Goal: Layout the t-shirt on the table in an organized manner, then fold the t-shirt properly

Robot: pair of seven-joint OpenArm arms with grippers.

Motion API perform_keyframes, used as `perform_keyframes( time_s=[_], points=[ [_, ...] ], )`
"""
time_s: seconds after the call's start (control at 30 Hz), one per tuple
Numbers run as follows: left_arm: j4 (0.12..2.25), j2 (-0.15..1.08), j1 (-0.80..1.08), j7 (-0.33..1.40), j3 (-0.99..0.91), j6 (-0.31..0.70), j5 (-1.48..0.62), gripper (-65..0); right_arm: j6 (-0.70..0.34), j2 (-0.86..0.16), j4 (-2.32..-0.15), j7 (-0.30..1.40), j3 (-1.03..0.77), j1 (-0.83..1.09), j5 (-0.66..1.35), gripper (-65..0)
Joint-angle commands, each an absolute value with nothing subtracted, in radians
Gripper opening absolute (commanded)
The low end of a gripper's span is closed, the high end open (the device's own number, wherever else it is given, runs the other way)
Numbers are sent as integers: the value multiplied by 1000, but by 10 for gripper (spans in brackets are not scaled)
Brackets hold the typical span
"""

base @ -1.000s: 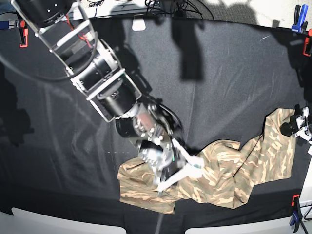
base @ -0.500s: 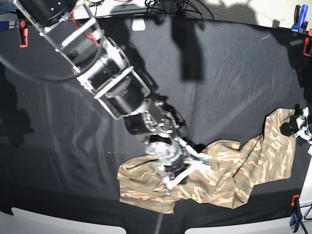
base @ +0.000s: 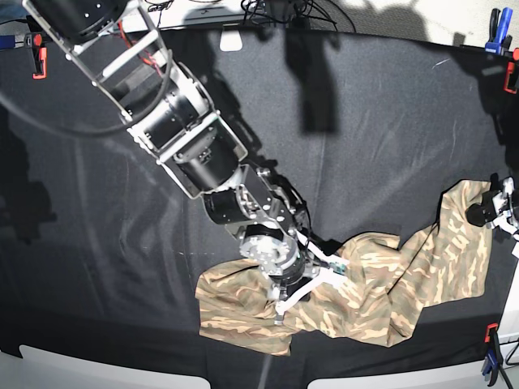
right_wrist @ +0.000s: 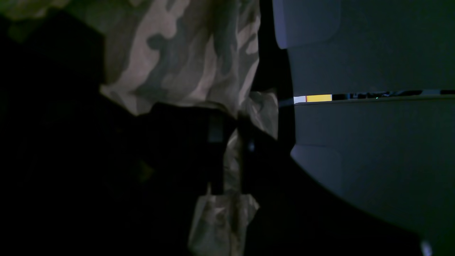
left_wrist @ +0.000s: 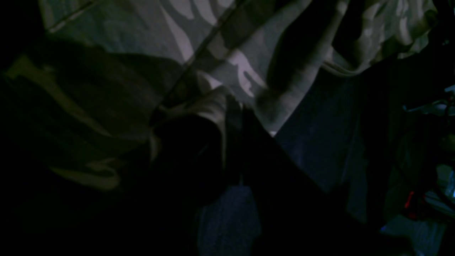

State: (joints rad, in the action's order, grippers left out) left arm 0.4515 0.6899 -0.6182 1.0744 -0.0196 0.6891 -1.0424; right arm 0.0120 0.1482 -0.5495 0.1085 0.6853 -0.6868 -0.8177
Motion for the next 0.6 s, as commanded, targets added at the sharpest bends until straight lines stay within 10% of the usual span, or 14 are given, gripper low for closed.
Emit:
perform_keyframes(
  time_s=[0.0,0.57],
  points=[
    [465,710,-648,1069,-23,698,-1066,-650,36,157,-564,97,682,-725,-799,-650],
    [465,710,-648,1068,-23,698,-1066,-650,33,157,-612,257,682,-702,-591,-650]
  ],
)
